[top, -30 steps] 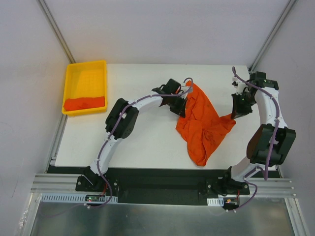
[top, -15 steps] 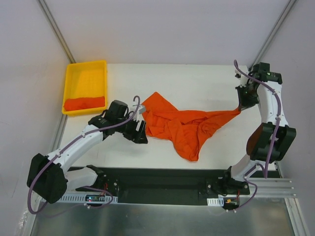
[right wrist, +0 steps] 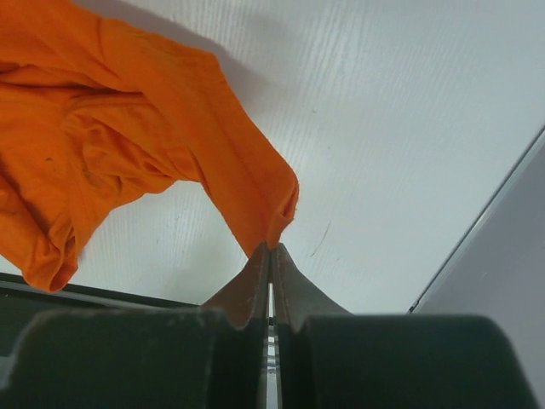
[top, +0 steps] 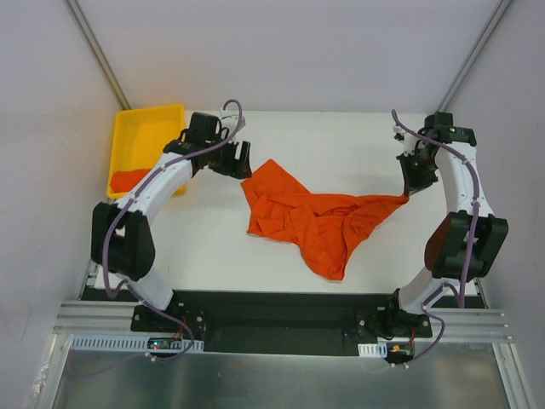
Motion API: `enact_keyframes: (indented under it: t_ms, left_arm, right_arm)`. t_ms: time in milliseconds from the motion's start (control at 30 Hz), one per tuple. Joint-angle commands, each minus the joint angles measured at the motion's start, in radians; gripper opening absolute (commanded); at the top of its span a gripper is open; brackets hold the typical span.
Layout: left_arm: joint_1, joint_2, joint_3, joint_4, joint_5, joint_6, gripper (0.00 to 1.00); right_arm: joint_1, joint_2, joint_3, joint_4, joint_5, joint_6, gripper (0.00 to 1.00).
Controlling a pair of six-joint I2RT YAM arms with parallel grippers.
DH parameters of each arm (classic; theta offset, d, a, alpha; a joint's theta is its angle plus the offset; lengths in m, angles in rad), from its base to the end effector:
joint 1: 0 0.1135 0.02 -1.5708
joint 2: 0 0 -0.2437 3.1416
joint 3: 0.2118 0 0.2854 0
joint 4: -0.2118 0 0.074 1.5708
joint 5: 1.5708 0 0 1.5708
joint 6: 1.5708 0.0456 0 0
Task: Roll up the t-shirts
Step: Flatten out the T-shirt at the center of the board.
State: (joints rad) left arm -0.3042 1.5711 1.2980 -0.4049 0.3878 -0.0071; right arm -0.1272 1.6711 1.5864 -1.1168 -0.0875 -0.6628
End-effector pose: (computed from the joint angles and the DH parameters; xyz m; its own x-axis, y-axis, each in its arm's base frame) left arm 0.3721 -0.1349 0.2668 -0.6024 0.1822 -0.7771 0.5540 0.7963 -0.2427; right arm 0.3681 -0.0431 0.2808 -0.7877 -0.5172 -0.3347 -0.4942 0.8549 -0.1579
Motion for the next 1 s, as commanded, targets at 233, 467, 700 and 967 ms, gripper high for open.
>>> enact_keyframes:
  t_ms: [233, 467, 700, 967]
  left_arm:
    - [-0.162, 0.403, 0.331, -0.023, -0.132, 0.099, 0.67]
    - [-0.202, 0.448, 0.290, -0.040, -0.211, 0.048, 0.62]
    - [-0.208, 0.455, 0.259, -0.041, -0.288, 0.065, 0.63]
    - [-0.208, 0.487, 0.273, -0.041, -0.271, 0.076, 0.57]
  right_arm:
    - [0.018, 0.012, 0.046, -0.011, -0.081, 0.058, 0.01]
    - [0.018, 0.045, 0.086, -0.005, -0.078, 0.063, 0.01]
    - [0.020, 0.098, 0.121, -0.012, -0.109, 0.063, 0.01]
    - [0.026, 0.122, 0.141, -0.005, -0.107, 0.062, 0.01]
